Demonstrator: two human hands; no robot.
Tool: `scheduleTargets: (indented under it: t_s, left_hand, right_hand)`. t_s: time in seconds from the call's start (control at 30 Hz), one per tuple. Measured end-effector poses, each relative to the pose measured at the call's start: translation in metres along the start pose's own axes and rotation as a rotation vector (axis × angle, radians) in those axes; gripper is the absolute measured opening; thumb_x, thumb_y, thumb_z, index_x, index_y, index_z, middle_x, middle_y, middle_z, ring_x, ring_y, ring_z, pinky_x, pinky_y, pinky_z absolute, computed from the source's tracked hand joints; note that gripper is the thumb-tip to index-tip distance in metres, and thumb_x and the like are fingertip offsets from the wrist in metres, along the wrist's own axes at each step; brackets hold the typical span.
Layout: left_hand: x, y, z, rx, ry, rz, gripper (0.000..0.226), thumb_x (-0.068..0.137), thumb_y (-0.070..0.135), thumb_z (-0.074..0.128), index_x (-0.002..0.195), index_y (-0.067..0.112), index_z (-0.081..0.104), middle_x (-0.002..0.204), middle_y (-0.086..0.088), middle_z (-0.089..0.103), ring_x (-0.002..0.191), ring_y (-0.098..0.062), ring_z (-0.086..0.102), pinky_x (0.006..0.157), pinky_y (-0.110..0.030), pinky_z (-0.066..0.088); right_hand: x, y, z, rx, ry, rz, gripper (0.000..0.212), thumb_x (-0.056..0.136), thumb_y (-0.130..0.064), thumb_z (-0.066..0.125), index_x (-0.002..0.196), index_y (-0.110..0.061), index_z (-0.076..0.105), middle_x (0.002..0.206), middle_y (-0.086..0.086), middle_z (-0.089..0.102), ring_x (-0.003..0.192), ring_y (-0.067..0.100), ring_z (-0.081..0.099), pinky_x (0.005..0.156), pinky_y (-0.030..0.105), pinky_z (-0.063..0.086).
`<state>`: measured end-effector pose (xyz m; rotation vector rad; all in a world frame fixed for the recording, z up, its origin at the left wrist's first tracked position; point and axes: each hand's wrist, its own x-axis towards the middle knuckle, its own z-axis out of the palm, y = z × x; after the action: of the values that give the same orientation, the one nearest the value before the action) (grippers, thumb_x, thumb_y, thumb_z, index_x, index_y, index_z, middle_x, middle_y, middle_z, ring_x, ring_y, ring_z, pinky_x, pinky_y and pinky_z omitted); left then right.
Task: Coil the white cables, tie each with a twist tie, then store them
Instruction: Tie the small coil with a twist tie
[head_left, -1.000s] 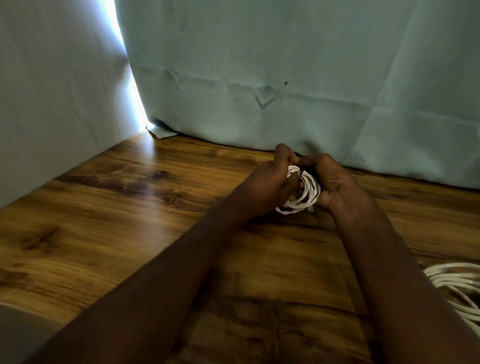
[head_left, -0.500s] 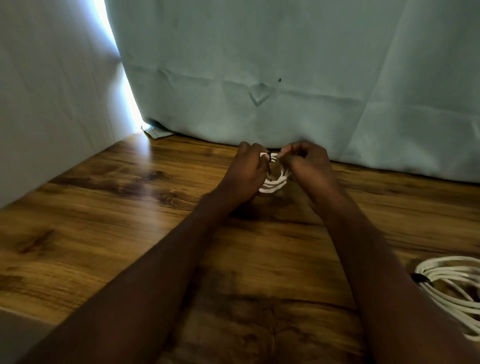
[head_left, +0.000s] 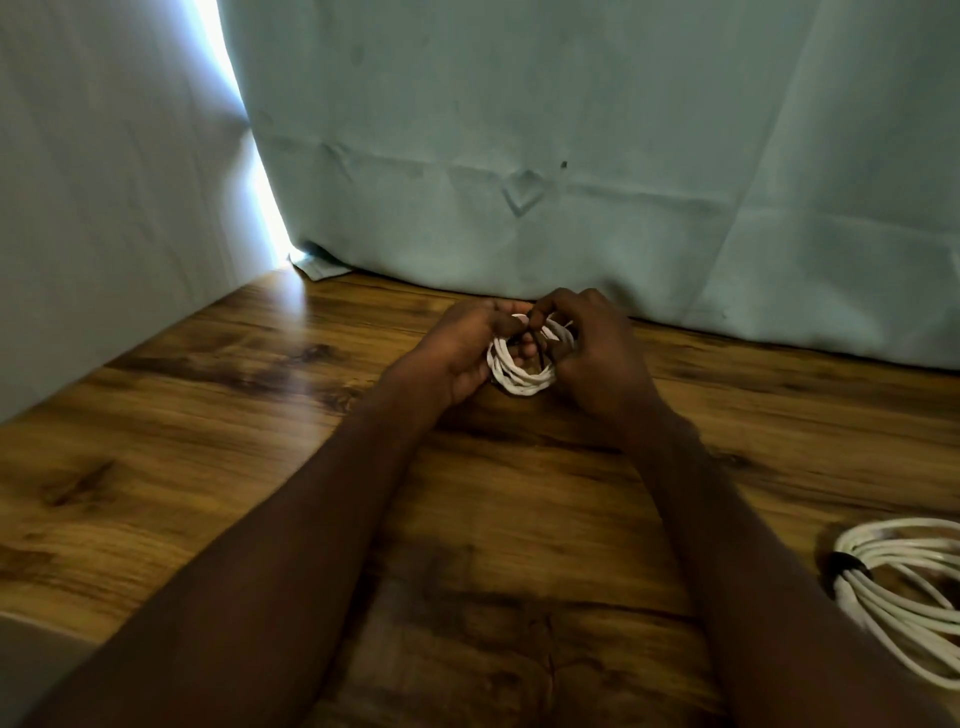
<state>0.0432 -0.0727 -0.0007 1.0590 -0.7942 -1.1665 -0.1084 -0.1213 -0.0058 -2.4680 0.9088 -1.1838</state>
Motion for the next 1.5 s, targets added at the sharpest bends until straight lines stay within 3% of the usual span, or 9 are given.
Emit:
scheduleTargets:
  t_s: [0.2,0.47,0.57,0.83,0.97,1.1,1.17,1.3,1.5]
  left_hand:
    - [-0.004,0.004,-0.003,-0.091,-0.05,-0.115,0.031,0.097,-0.01,0.034,0.084,-0.006,0.062,0.072,-0.014,0.066,0.055,-0.017,0.062,0.051,-0.021,0.054]
    - [-0.005,-0.011,0.006,0.576,0.032,0.309,0.024,0.1,0.001,0.056,0.084,0.009,0.071,0.072,-0.006,0.071,0.061,-0.008,0.066,0.064,-0.023,0.052]
    - [-0.004,-0.018,0.009,0.732,-0.048,0.39,0.015,0.104,0.01,0.054,0.113,0.014,0.066,0.079,-0.002,0.073,0.075,-0.01,0.069,0.076,-0.031,0.053]
    - [-0.013,-0.018,0.009,0.87,-0.14,0.555,0.05,0.089,0.02,0.07,0.127,0.022,0.037,0.101,-0.013,0.07,0.081,-0.022,0.071,0.075,-0.048,0.06]
    - [-0.015,-0.02,0.016,0.959,-0.109,0.758,0.03,0.092,0.015,0.066,0.12,0.017,0.054,0.091,-0.003,0.072,0.081,-0.02,0.069,0.072,-0.045,0.055]
    - [-0.011,-0.022,0.015,0.98,-0.043,0.811,0.013,0.094,0.012,0.063,0.106,0.012,0.058,0.084,-0.001,0.071,0.077,-0.017,0.067,0.069,-0.044,0.052]
    - [-0.009,-0.023,0.014,0.986,-0.004,0.81,0.014,0.094,0.014,0.062,0.108,0.014,0.059,0.088,0.0,0.073,0.081,-0.017,0.069,0.07,-0.044,0.053]
    - [-0.002,-0.024,0.008,0.966,0.117,0.739,0.023,0.09,0.022,0.059,0.11,0.014,0.068,0.094,0.0,0.074,0.089,-0.019,0.068,0.079,-0.042,0.054]
    - [0.004,-0.016,0.0,0.774,0.128,0.343,0.023,0.096,0.028,0.063,0.081,0.01,0.065,0.077,-0.008,0.066,0.077,-0.027,0.063,0.074,-0.042,0.046]
  right_hand:
    - [0.0,-0.003,-0.001,0.032,0.062,-0.068,0.019,0.085,-0.019,0.076,0.101,-0.029,0.078,0.1,-0.006,0.062,0.09,0.012,0.063,0.078,0.037,0.054]
    - [0.005,-0.002,0.004,0.383,0.182,0.292,0.008,0.088,-0.014,0.078,0.086,-0.021,0.077,0.083,-0.007,0.074,0.077,0.006,0.068,0.075,0.023,0.051]
    - [0.006,-0.003,-0.004,0.54,0.232,0.475,0.011,0.087,-0.01,0.078,0.079,-0.018,0.077,0.074,-0.003,0.075,0.07,0.009,0.07,0.066,0.022,0.054]
    - [0.005,-0.002,-0.016,1.016,0.032,0.781,0.011,0.08,0.001,0.073,0.091,0.002,0.076,0.089,0.022,0.074,0.077,0.032,0.071,0.079,0.046,0.06]
    - [0.009,0.012,-0.016,1.127,-0.118,0.867,0.054,0.059,-0.011,0.067,0.111,0.002,0.075,0.108,0.021,0.073,0.089,0.036,0.07,0.087,0.049,0.057]
    - [0.01,0.01,-0.011,0.994,-0.084,0.903,0.05,0.064,-0.016,0.064,0.109,0.0,0.078,0.115,0.025,0.074,0.094,0.041,0.072,0.095,0.065,0.054]
    - [0.012,0.007,-0.008,0.855,-0.071,0.886,0.04,0.072,-0.017,0.063,0.105,-0.001,0.078,0.105,0.023,0.076,0.092,0.045,0.074,0.086,0.063,0.057]
    - [0.011,0.0,-0.004,0.608,0.011,0.694,0.025,0.098,-0.028,0.063,0.084,-0.011,0.074,0.061,0.001,0.072,0.053,0.016,0.067,0.047,0.021,0.047]
    - [0.005,0.001,-0.005,0.398,0.056,0.171,0.013,0.09,-0.014,0.074,0.099,-0.021,0.068,0.084,-0.007,0.068,0.075,0.013,0.068,0.065,0.037,0.058]
